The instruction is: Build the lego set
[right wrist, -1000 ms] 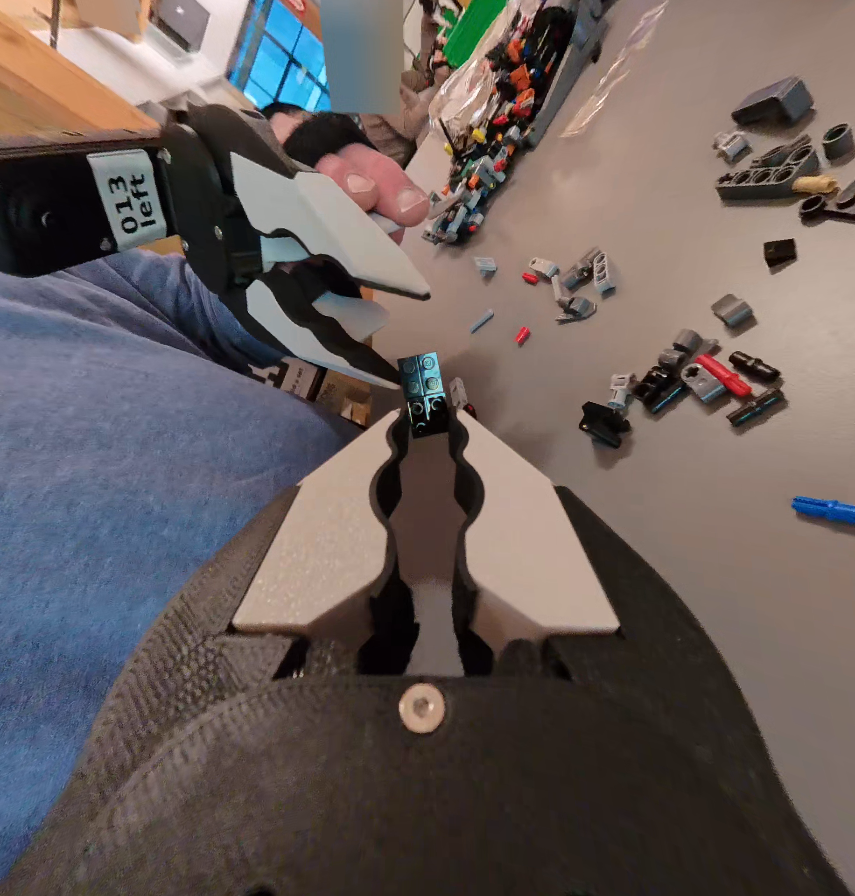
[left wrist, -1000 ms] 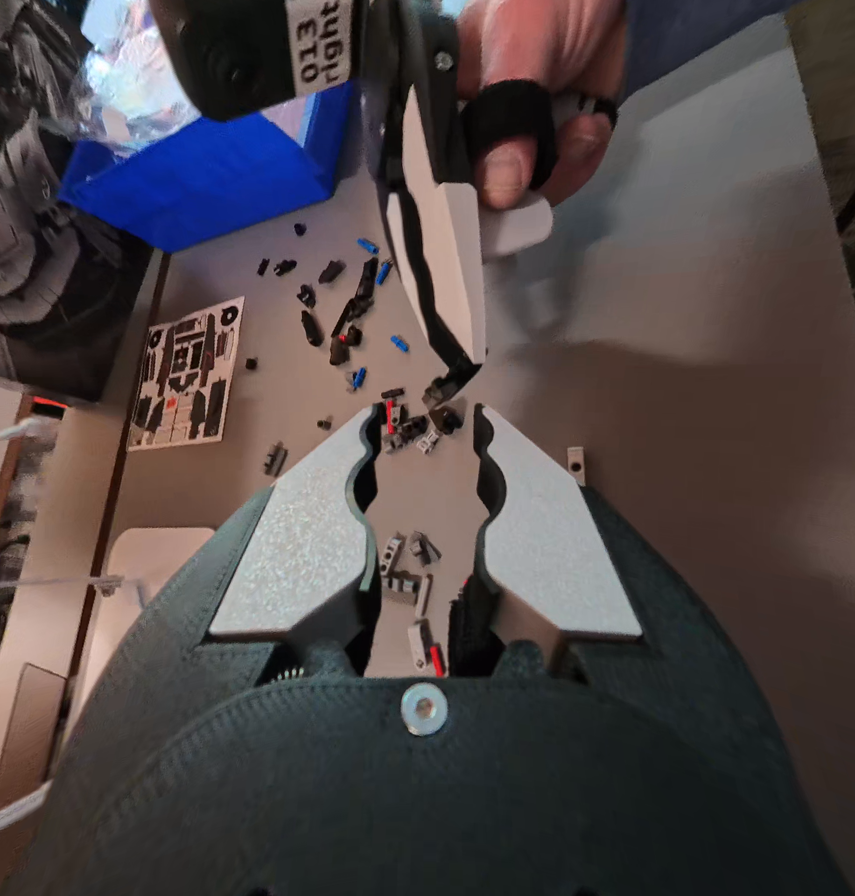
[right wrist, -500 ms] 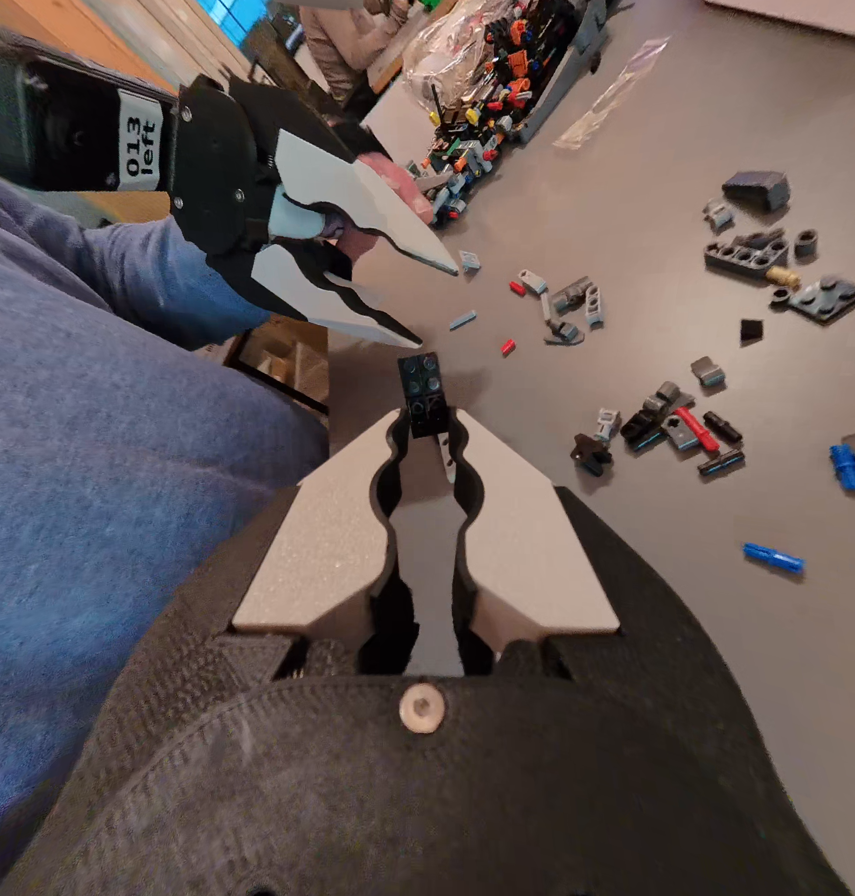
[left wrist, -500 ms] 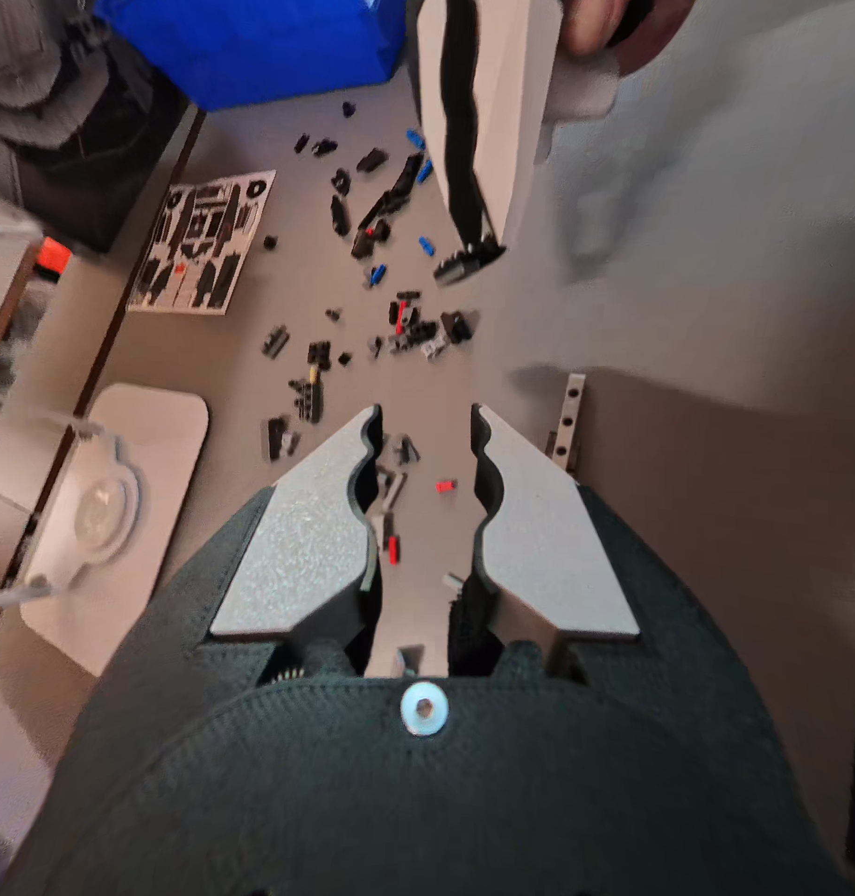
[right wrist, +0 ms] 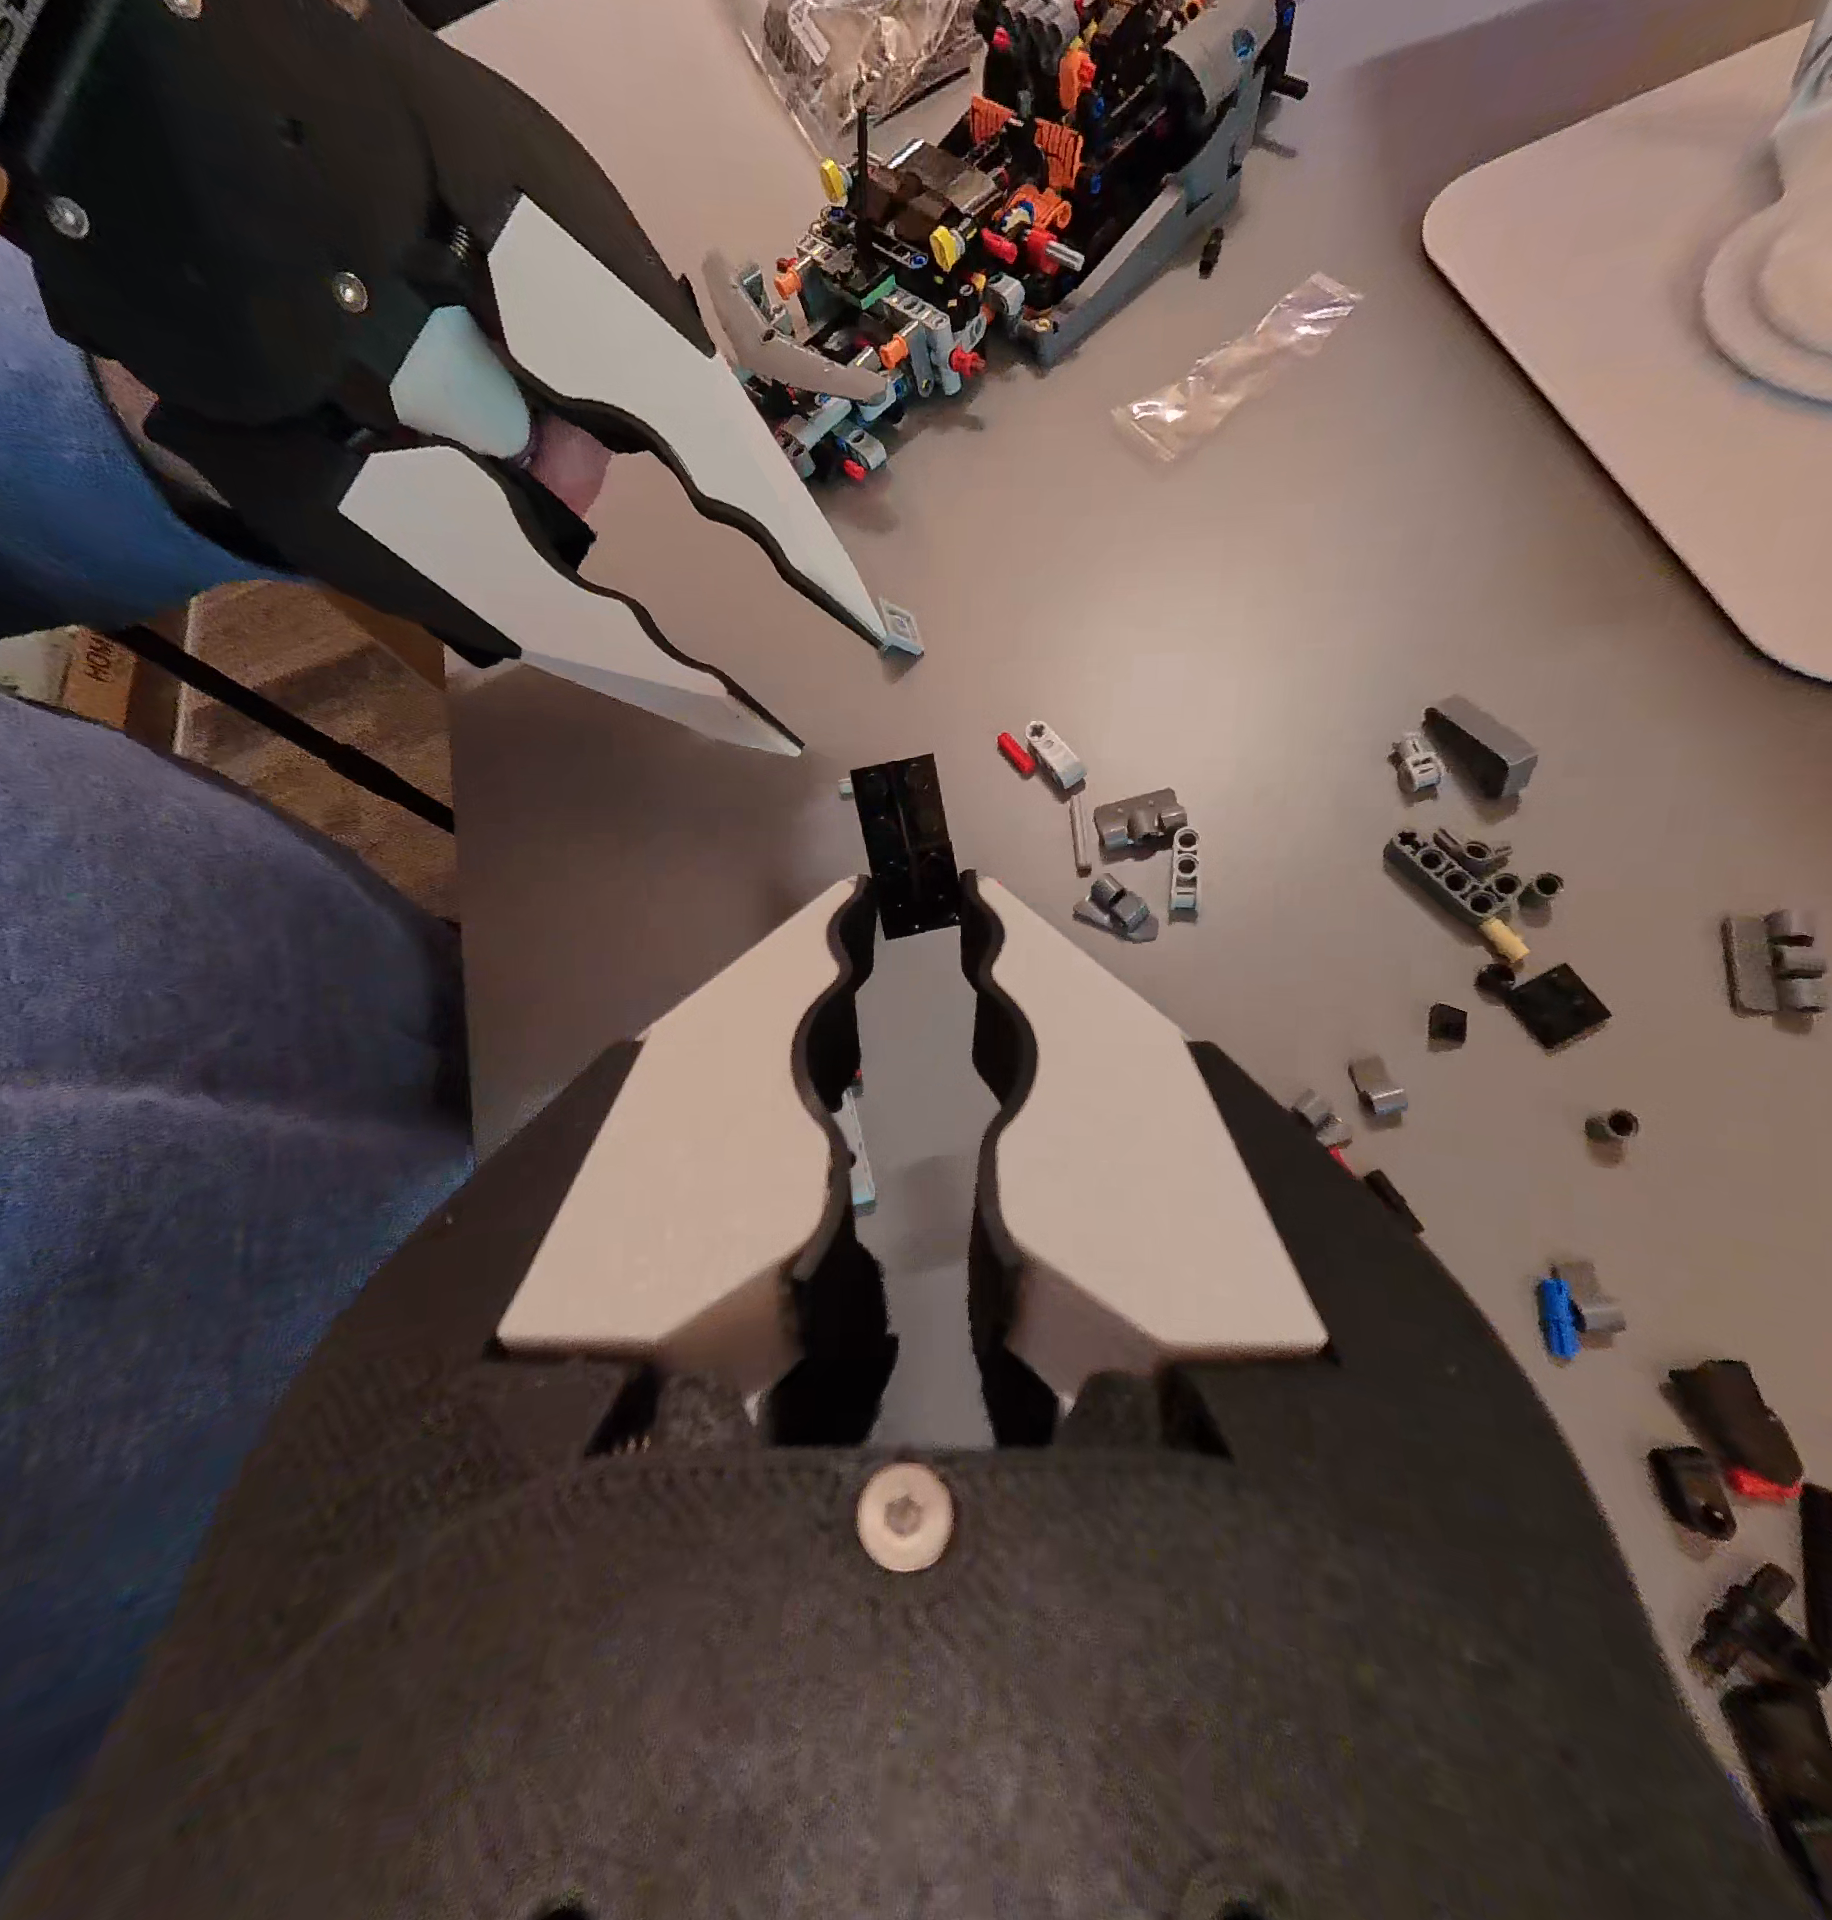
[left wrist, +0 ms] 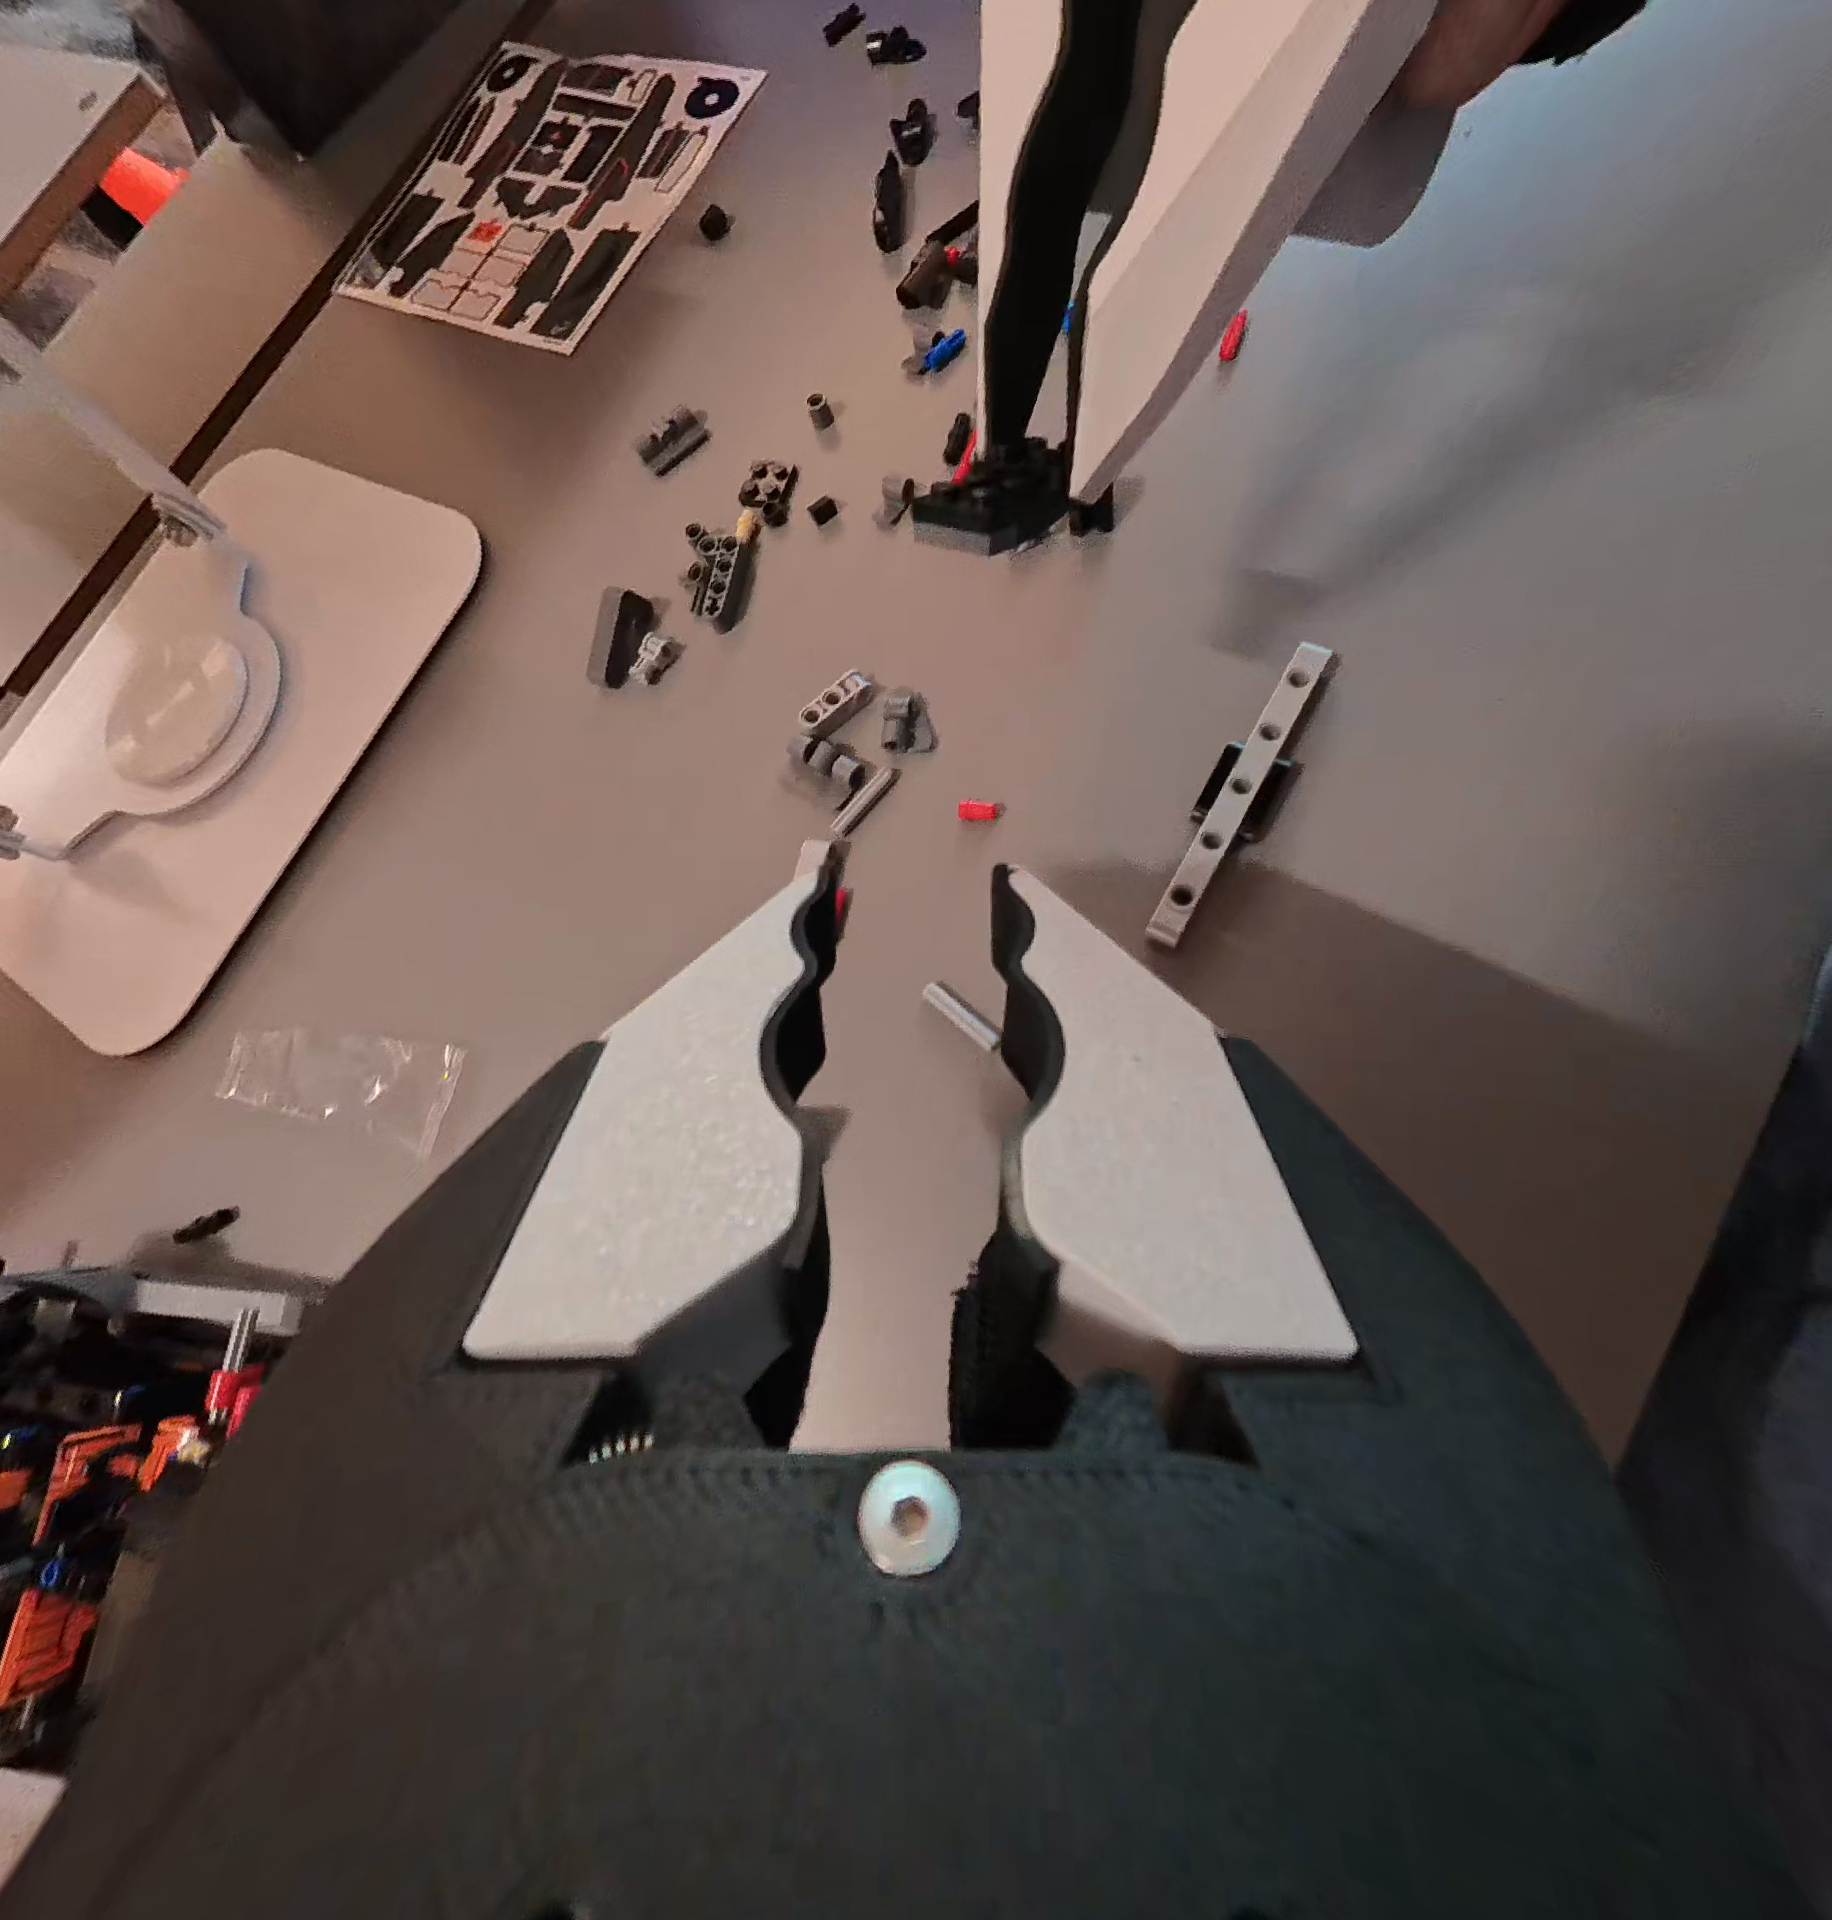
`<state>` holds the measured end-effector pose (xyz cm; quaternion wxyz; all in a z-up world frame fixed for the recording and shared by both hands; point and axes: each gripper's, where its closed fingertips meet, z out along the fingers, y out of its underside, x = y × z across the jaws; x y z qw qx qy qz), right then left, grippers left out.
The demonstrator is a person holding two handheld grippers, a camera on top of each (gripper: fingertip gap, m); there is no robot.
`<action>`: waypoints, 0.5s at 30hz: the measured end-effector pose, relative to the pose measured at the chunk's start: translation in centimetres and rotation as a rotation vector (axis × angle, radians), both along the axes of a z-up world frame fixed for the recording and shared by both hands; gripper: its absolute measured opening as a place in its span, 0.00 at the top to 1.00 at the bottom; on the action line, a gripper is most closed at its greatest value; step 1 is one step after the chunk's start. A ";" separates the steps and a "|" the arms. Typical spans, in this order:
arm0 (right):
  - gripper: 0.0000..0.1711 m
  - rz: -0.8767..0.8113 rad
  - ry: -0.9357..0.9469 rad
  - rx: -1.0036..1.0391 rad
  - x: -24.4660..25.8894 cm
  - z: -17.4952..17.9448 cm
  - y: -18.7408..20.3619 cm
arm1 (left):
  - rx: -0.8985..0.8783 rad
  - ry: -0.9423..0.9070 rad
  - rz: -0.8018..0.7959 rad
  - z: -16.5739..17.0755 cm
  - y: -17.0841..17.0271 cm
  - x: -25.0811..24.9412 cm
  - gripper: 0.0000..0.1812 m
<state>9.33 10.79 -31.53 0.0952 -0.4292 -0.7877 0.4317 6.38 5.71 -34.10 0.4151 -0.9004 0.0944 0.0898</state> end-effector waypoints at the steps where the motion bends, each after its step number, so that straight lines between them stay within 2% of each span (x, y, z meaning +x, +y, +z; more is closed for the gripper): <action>1: 0.92 -0.002 -0.005 0.006 0.1 -0.1 0.1 | -0.004 -0.004 0.004 -0.1 -0.2 -0.1 0.84; 7: 0.92 -0.106 -0.037 0.023 2.2 -1.0 2.4 | -0.014 -0.018 0.007 -0.8 -0.7 -0.4 0.85; 15: 0.92 -0.344 -0.150 0.047 8.4 -4.0 6.4 | -0.023 -0.064 -0.034 -1.1 0.5 0.6 0.83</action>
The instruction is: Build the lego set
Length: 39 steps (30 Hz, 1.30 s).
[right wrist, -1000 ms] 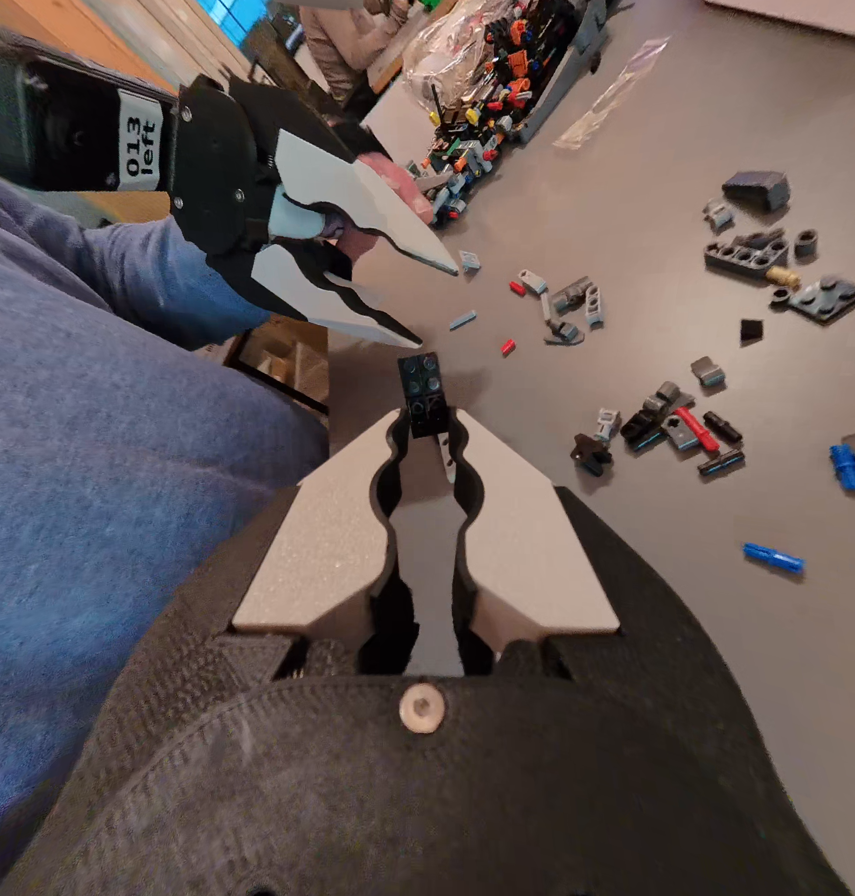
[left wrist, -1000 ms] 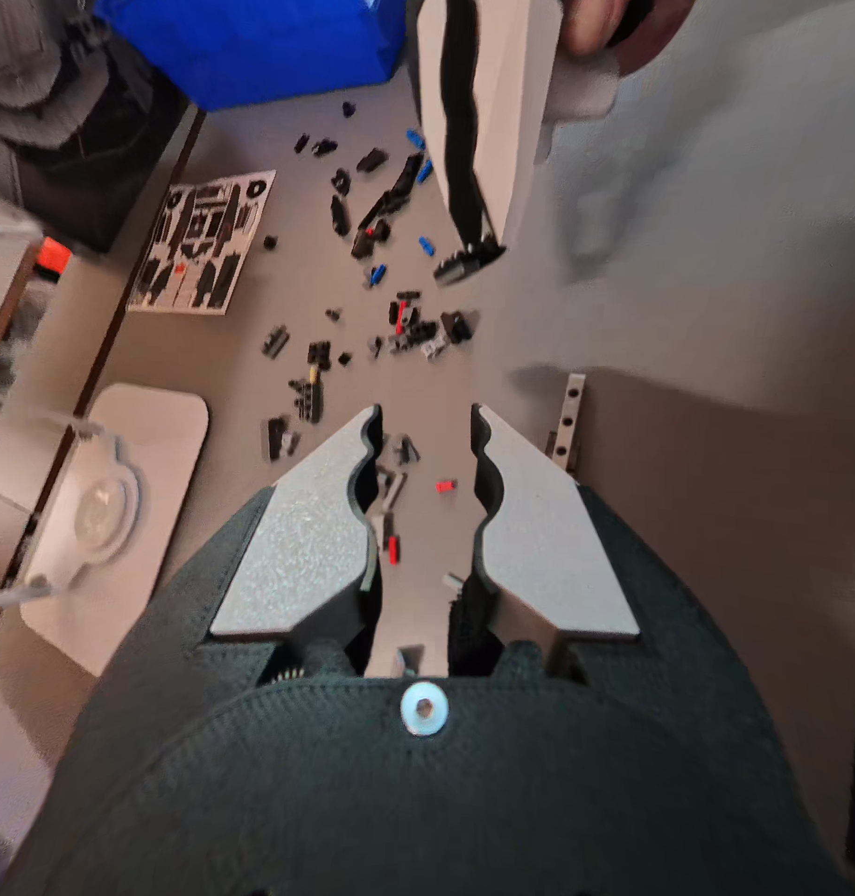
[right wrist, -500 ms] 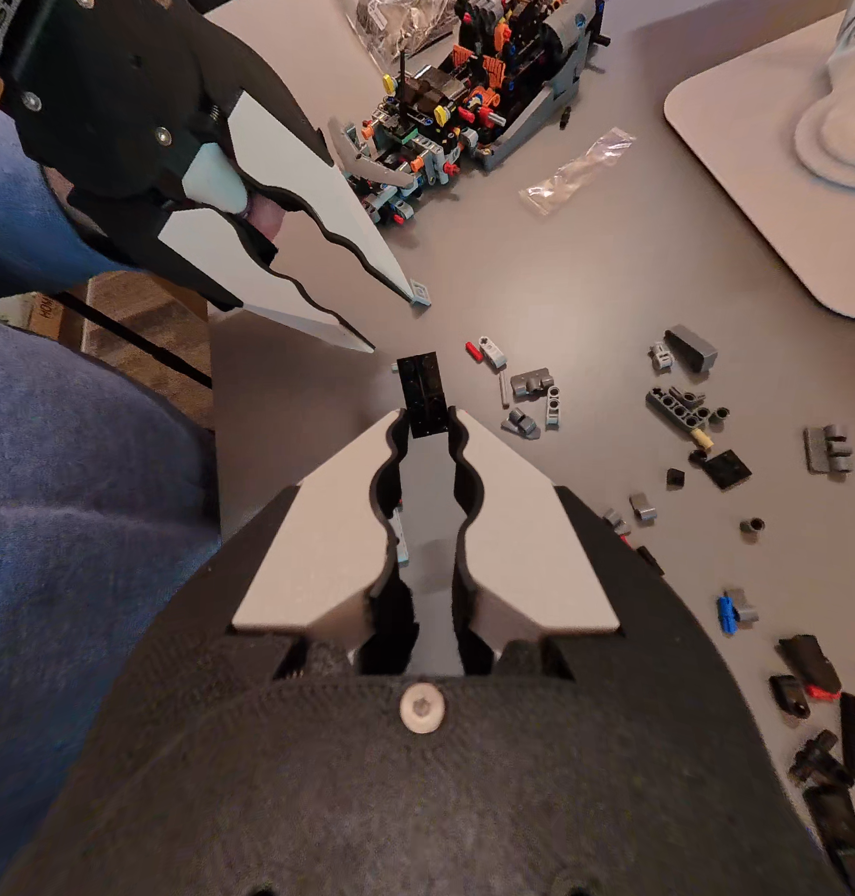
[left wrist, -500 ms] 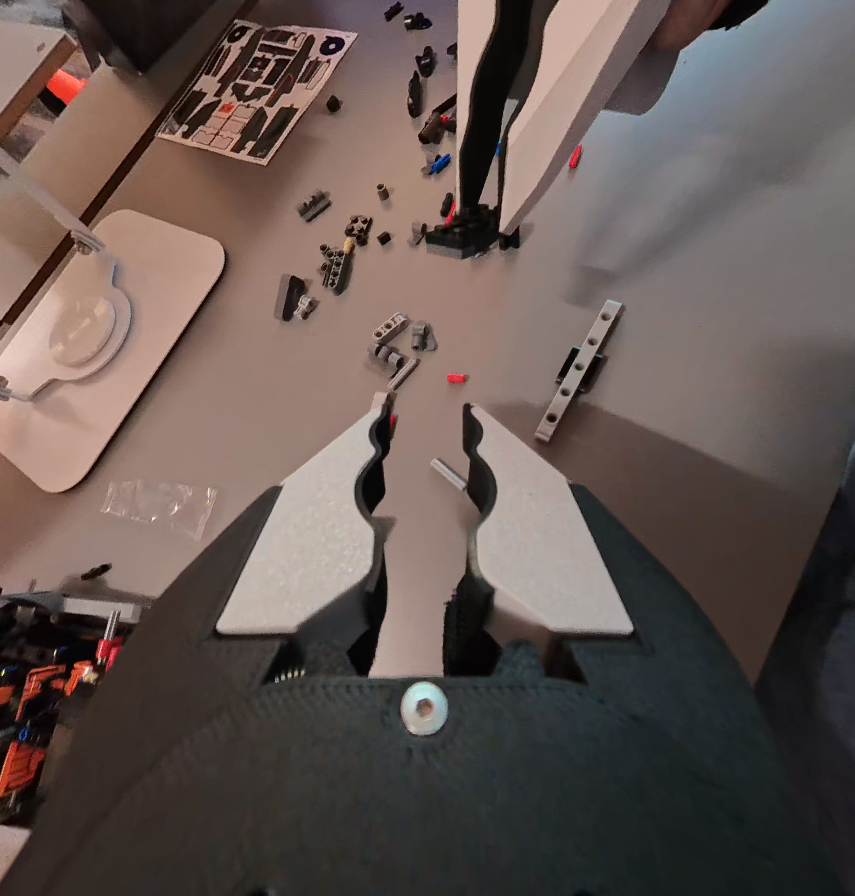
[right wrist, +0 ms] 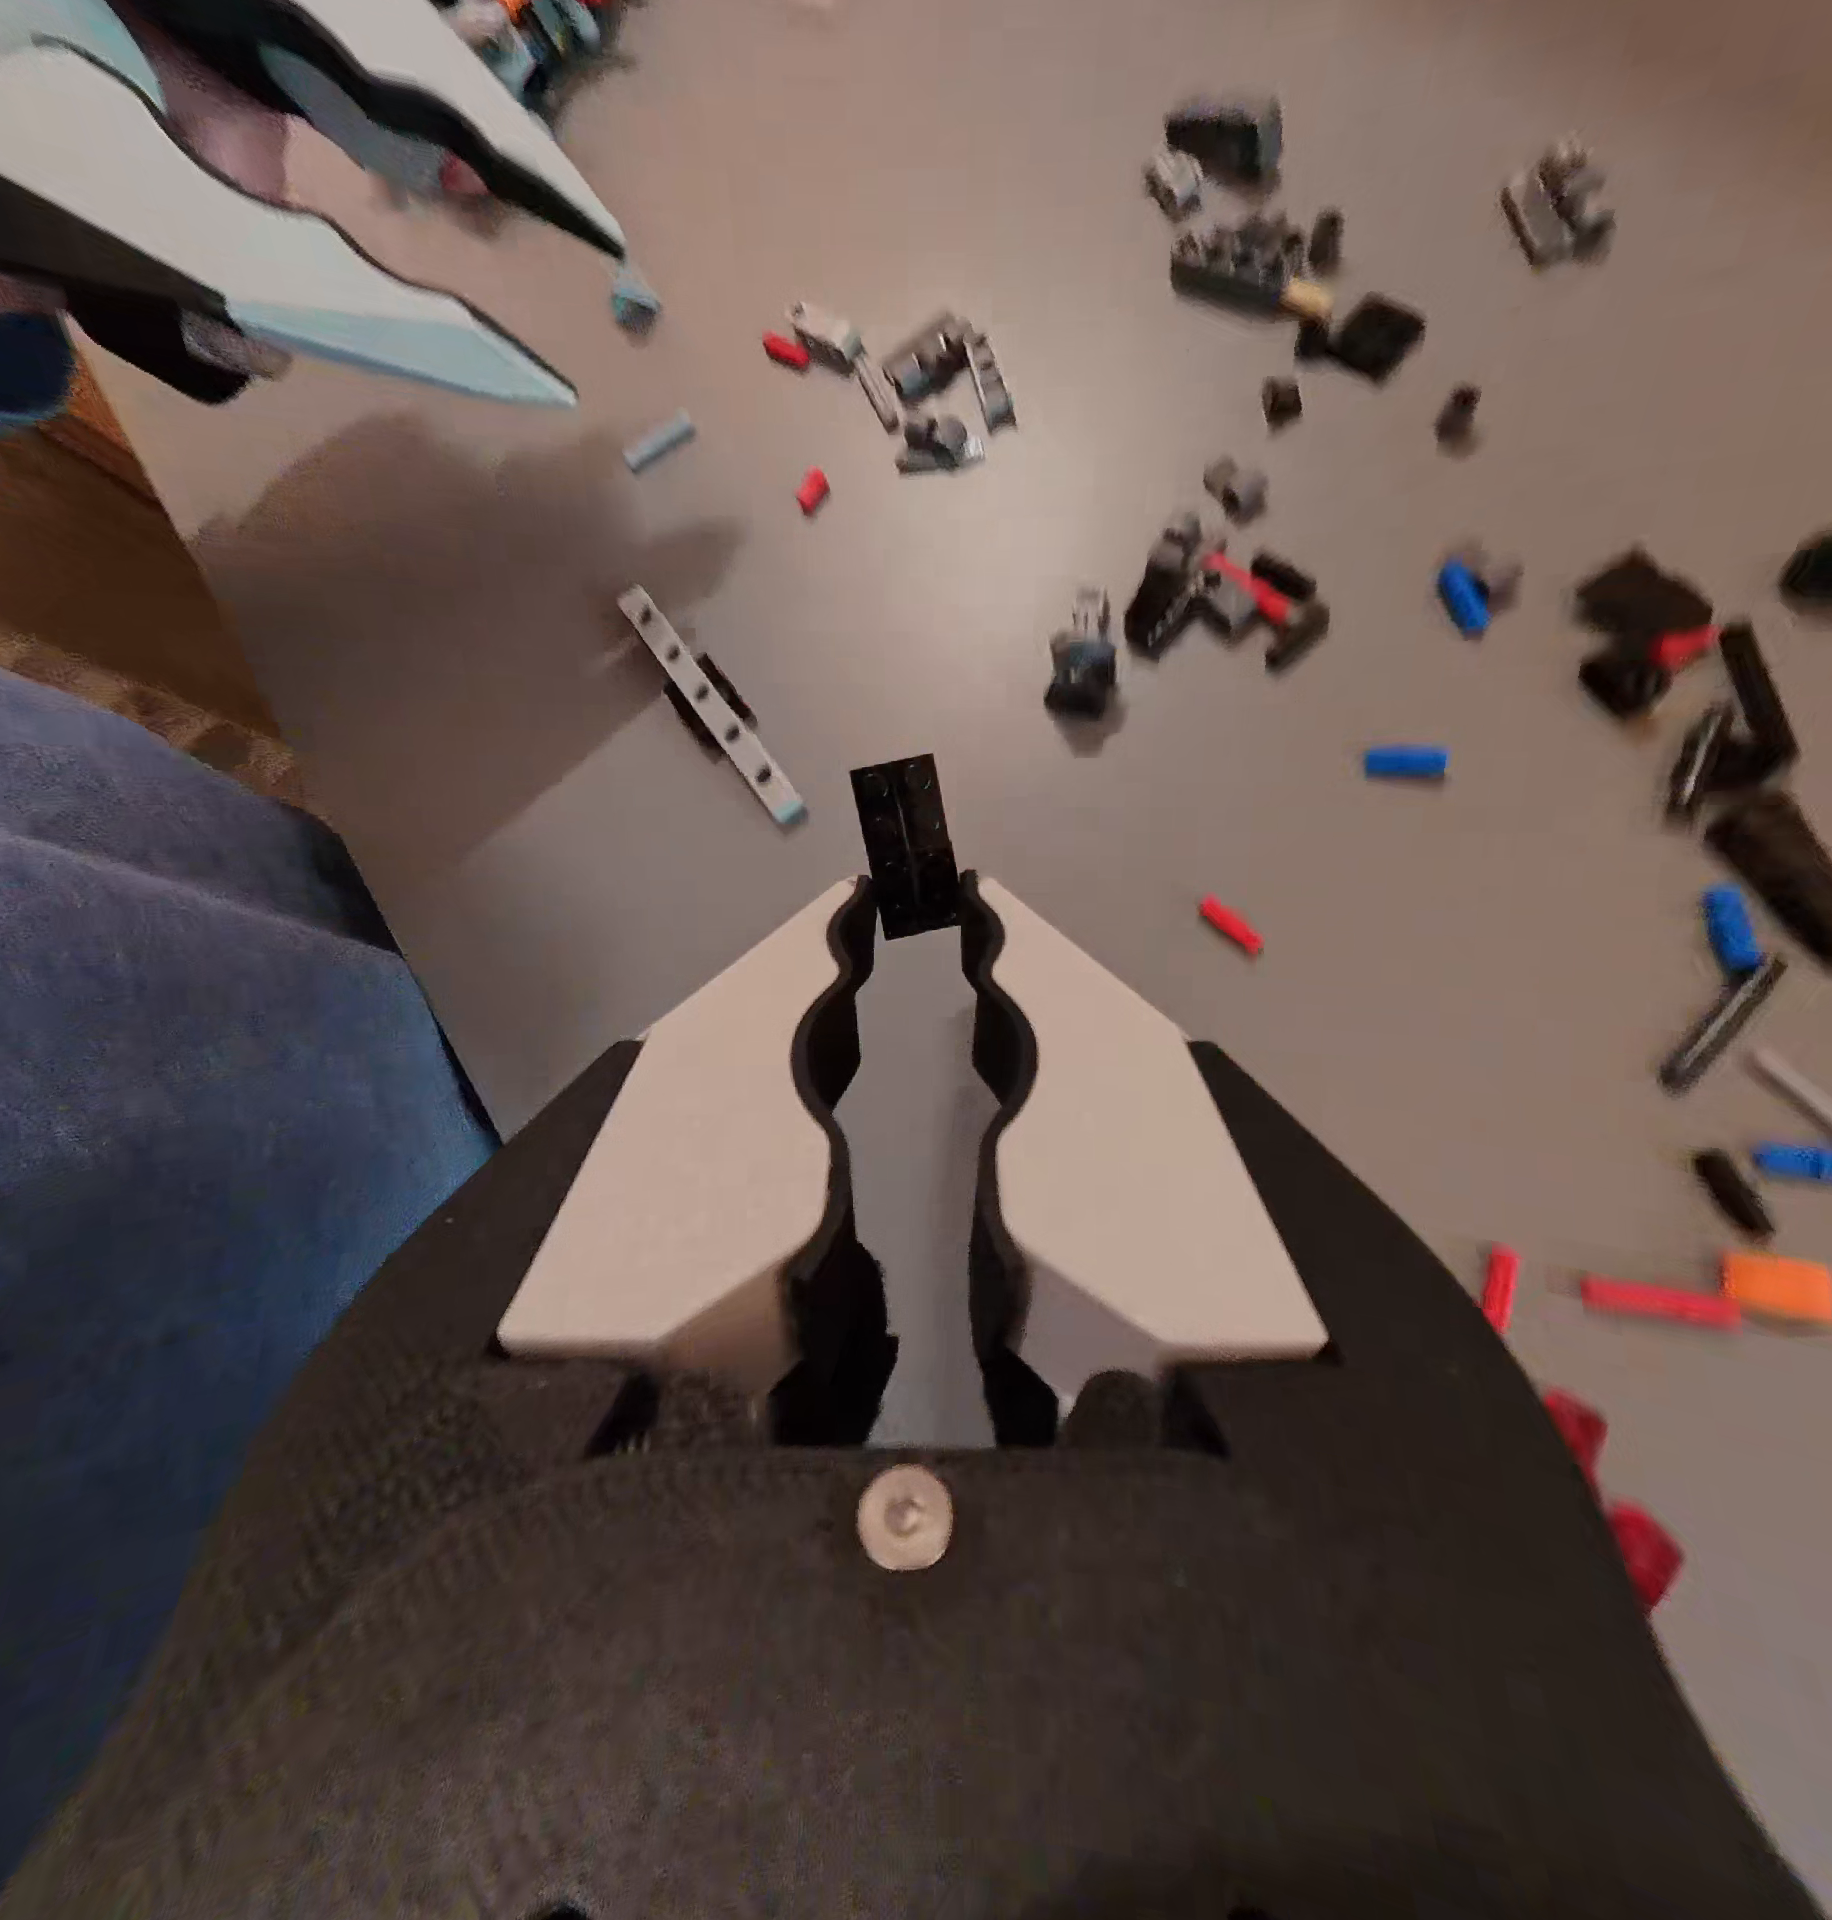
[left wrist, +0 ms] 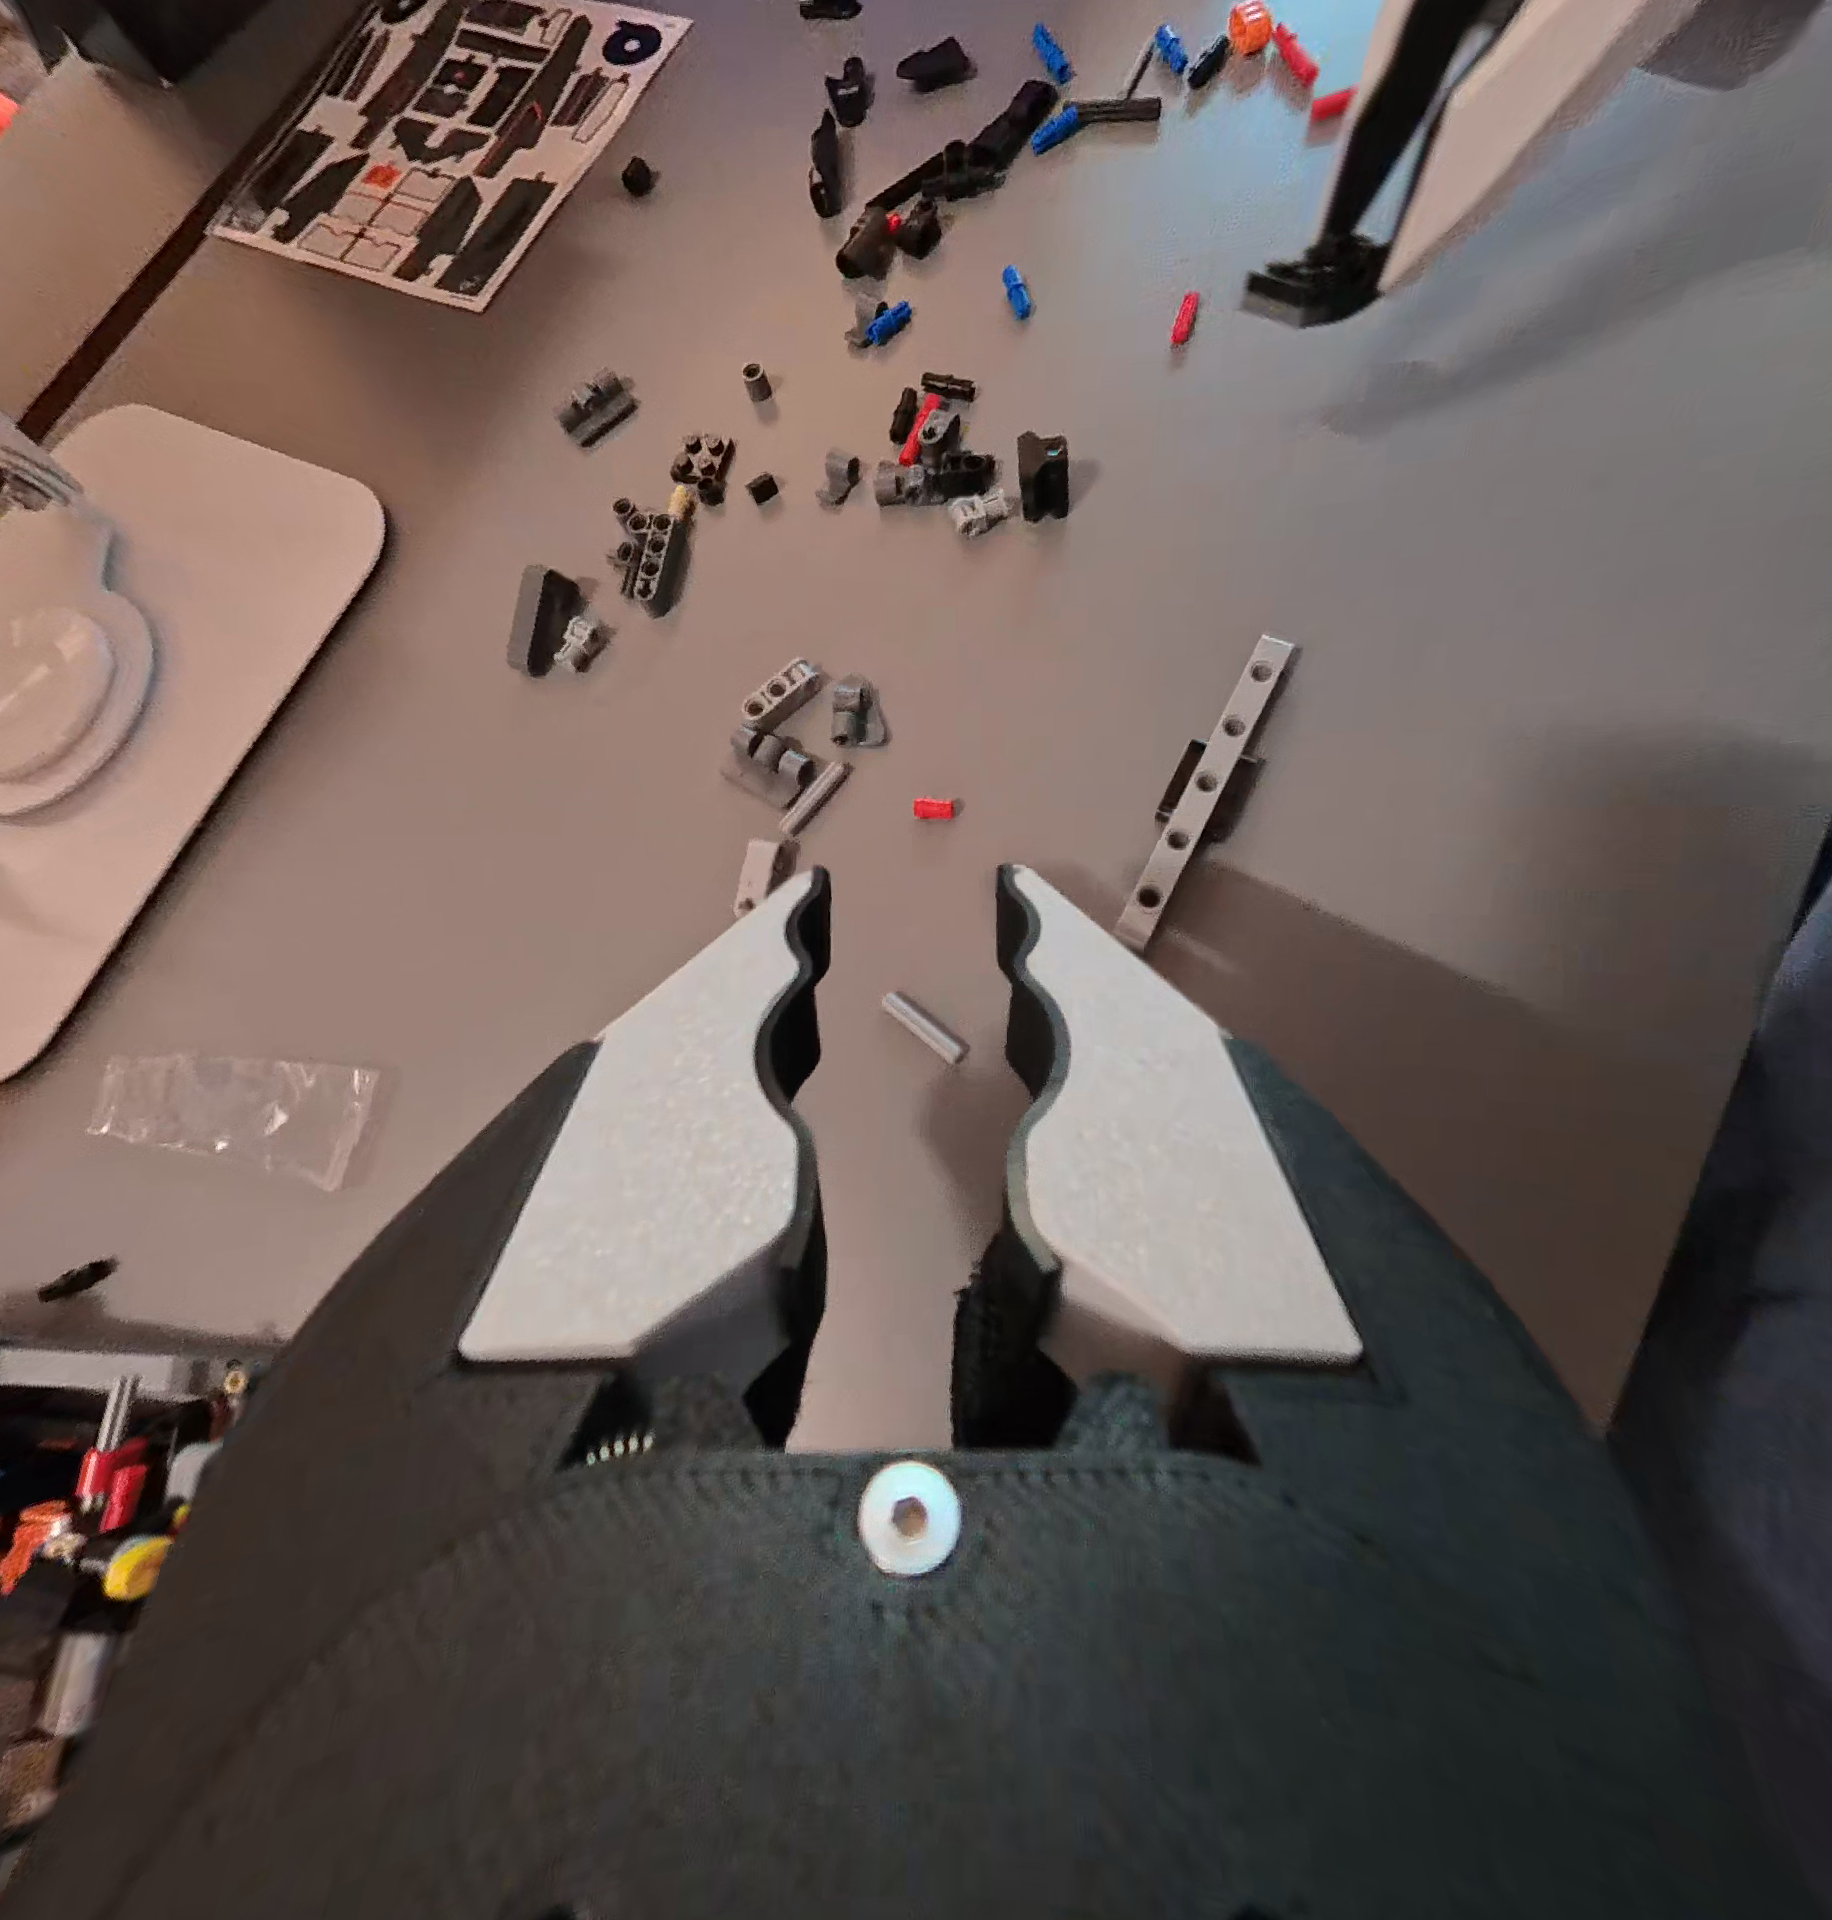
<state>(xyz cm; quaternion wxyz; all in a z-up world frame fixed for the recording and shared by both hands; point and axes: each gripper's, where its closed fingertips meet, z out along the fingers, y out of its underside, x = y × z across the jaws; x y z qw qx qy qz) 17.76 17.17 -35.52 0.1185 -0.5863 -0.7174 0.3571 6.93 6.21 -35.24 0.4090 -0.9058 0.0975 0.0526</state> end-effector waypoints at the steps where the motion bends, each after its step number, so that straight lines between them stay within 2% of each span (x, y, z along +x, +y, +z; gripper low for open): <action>1: 0.92 -0.024 -0.017 0.016 0.7 -0.6 0.2 | -0.002 0.010 -0.004 0.0 0.2 0.0 0.83; 5: 0.92 -0.142 -0.089 0.130 2.7 -3.2 2.2 | 0.002 0.007 -0.026 -0.1 1.2 0.5 0.83; 8: 0.92 -0.240 -0.084 0.161 2.9 -3.6 3.5 | -0.005 0.013 -0.045 -0.4 1.8 0.9 0.84; 14: 0.92 -0.305 -0.113 0.220 2.8 -4.8 3.9 | -0.006 0.013 -0.054 -0.5 2.3 1.2 0.83; 17: 0.92 -0.319 -0.114 0.241 2.7 -4.8 3.9 | -0.001 0.008 -0.040 -0.4 2.4 1.1 0.83; 22: 0.84 -0.323 -0.100 0.124 2.8 -4.4 3.0 | 0.008 0.008 -0.023 0.0 2.2 1.1 0.83; 27: 0.82 -0.331 -0.057 0.042 3.5 -3.6 3.2 | -0.005 0.001 -0.027 -0.3 2.3 1.6 0.83; 32: 0.82 -0.291 -0.040 -0.012 3.5 -3.5 2.5 | -0.015 0.000 -0.050 -0.5 3.1 2.2 0.83; 39: 0.83 -0.245 0.068 0.038 2.6 -1.2 3.5 | -0.030 0.004 -0.003 -0.8 2.7 1.3 0.84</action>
